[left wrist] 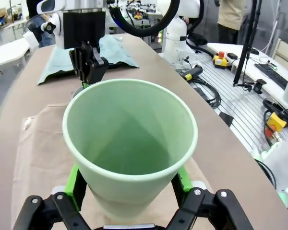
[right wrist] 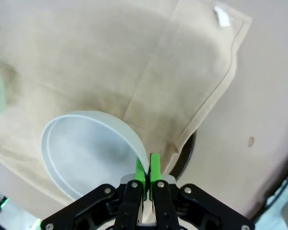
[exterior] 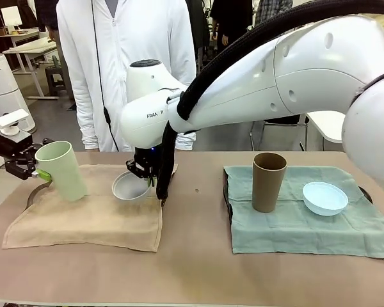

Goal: Set up a tray with a mat and arrange the tableware.
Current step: Place the Picnic Bowl and Reusable plastic cup back onto the Handle tray in front of the human's position.

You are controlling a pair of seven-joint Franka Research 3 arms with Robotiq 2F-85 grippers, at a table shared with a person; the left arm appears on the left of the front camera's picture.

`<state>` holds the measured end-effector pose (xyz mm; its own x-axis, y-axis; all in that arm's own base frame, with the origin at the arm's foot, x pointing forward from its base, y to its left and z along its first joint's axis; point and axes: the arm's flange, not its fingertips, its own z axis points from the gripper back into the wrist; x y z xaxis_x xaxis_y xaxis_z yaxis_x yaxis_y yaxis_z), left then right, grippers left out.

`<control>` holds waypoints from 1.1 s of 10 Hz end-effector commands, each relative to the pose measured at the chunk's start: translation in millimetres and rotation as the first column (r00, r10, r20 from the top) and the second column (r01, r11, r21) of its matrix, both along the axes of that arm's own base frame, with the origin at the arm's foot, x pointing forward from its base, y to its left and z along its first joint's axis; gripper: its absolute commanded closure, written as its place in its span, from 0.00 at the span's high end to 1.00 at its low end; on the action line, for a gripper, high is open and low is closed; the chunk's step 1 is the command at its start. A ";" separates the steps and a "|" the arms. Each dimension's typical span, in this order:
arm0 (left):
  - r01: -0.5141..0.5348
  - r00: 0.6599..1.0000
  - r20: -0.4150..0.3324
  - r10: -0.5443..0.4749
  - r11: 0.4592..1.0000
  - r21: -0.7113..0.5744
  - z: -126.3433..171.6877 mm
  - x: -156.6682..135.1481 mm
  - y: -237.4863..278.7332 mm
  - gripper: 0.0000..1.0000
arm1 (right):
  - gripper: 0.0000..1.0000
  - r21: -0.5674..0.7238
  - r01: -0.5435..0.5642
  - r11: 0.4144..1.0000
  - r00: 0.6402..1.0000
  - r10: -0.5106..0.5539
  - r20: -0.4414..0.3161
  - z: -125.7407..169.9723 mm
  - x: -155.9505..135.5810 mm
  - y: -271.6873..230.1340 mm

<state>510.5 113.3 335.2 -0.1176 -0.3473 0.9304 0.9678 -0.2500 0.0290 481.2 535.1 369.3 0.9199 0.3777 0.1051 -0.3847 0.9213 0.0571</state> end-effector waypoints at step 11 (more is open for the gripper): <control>0.003 0.996 -0.092 0.002 0.999 0.049 -29.3 9.7 -7.4 0.89 | 0.05 0.038 -0.009 0.999 1.000 0.010 -0.009 -23.9 18.4 -7.8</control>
